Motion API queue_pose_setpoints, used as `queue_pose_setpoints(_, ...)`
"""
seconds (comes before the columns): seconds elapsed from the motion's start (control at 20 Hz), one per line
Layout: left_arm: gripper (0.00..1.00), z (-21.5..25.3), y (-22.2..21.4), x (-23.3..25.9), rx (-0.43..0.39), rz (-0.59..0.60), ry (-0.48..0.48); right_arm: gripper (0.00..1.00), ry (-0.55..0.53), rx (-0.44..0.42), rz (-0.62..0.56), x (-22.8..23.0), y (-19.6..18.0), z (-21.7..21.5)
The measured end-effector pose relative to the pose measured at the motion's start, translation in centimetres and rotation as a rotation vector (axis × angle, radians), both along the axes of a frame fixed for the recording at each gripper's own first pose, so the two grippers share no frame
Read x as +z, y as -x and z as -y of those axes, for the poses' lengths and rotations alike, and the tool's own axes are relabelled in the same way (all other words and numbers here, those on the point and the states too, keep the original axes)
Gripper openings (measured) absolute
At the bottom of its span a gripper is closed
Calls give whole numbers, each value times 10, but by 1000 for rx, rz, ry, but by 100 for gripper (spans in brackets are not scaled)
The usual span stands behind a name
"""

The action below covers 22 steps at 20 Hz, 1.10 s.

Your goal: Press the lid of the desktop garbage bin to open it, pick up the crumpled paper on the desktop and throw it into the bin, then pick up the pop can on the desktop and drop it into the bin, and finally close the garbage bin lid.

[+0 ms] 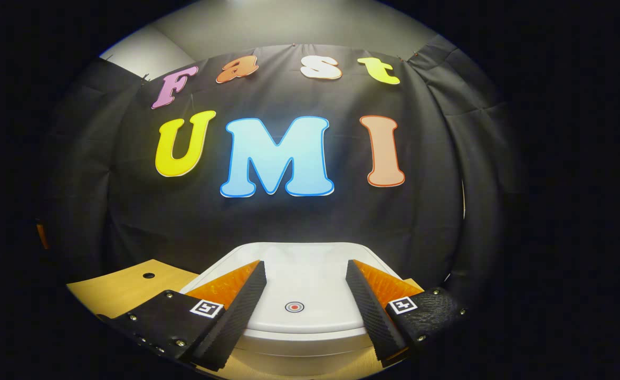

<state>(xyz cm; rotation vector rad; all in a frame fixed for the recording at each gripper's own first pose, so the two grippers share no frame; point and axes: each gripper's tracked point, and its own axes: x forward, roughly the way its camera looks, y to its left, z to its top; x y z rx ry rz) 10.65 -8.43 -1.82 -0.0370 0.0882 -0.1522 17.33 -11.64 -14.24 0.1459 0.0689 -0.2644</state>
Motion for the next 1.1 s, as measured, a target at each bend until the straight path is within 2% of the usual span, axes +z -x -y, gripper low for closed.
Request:
queue_pose_setpoints(0.1, 93, -1, 4, 3, 9, 11, -7, 98, -5, 2, 8, 2, -1, 0)
queue_pose_setpoints(0.4, 95, -4, 15, 6, 46, 36, -7, 97, -1, 5, -54, 5, 9, -1)
queue_pose_setpoints(0.55, 93, 1, 23, 5, 54, 40, -9, 97, 18, 24, -65, 8, 25, -5)
queue_pose_setpoints(0.95, 95, 18, 40, 1, 69, 66, -15, 97, 12, 85, -29, 31, 84, -26)
queue_pose_setpoints(1.1, 93, 26, 43, -1, 52, 77, -1, 97, 18, 78, 5, 46, 104, -34)
